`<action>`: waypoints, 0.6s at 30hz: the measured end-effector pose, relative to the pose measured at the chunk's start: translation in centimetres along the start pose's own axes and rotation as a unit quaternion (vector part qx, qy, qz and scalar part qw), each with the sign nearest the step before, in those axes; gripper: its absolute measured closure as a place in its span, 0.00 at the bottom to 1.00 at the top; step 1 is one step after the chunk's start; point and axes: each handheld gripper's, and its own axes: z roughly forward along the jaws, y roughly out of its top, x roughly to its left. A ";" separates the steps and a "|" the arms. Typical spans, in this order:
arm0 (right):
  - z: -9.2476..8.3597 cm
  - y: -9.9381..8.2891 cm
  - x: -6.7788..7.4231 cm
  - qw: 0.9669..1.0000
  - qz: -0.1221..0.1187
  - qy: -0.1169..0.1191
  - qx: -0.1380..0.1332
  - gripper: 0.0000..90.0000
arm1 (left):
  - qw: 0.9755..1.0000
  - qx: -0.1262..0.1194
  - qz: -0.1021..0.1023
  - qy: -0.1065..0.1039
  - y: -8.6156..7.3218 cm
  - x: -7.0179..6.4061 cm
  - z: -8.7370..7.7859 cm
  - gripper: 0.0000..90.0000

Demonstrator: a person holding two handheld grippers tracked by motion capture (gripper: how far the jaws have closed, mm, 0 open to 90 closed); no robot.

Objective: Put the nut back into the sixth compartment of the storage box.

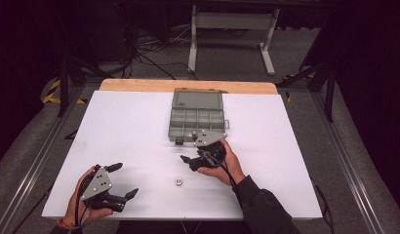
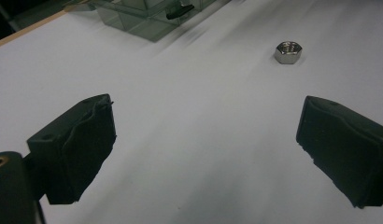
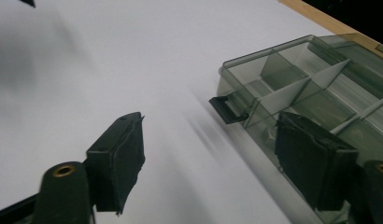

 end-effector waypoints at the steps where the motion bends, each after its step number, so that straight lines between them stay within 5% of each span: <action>1: -0.1 -0.1 0.2 1.000 0.000 0.006 0.000 0.25 | 1.000 0.000 0.000 0.000 0.0 0.0 0.0 0.06; 18: -0.1 -2.1 3.3 0.996 -0.033 0.077 0.021 0.12 | 1.000 0.002 0.005 0.003 0.0 -0.1 -0.1 0.06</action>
